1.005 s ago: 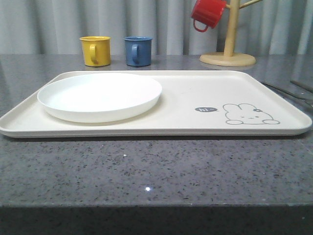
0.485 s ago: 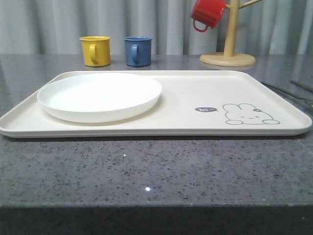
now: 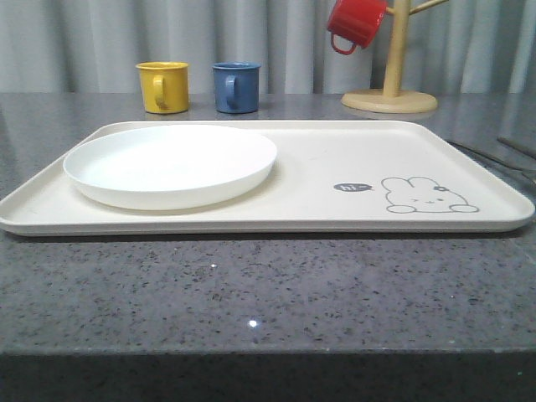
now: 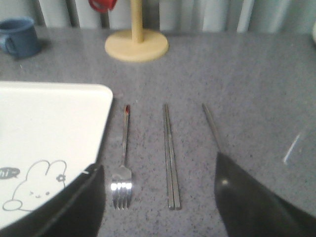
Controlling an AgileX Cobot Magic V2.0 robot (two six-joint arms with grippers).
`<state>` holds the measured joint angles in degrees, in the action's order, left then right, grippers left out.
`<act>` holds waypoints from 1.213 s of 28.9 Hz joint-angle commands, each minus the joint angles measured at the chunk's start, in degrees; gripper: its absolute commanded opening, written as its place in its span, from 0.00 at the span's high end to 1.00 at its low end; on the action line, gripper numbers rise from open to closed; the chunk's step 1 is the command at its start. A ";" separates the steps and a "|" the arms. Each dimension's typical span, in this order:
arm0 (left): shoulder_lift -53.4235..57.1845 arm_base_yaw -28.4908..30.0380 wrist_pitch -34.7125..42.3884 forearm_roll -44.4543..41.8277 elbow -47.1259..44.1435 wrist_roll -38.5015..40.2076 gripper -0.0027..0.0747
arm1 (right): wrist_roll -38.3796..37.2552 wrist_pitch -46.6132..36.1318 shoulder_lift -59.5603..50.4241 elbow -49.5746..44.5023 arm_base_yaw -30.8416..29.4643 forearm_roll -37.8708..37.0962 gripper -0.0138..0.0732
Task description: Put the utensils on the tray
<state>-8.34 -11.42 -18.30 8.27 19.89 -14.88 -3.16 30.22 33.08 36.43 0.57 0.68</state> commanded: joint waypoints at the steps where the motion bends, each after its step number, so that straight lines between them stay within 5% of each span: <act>1: -0.71 0.08 4.59 0.73 1.66 0.57 0.99 | 0.53 0.70 7.45 5.86 -0.16 -0.34 0.38; 12: -0.71 0.08 4.59 0.73 1.66 0.57 0.99 | 1.46 12.76 28.75 20.21 1.83 -0.29 0.46; 35: -0.71 0.08 4.59 0.73 1.66 0.57 0.99 | 1.46 18.24 56.38 35.07 4.85 1.29 0.46</act>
<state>-8.34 -11.42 -18.30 8.27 19.89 -14.88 -2.28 49.84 89.79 68.74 5.27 1.85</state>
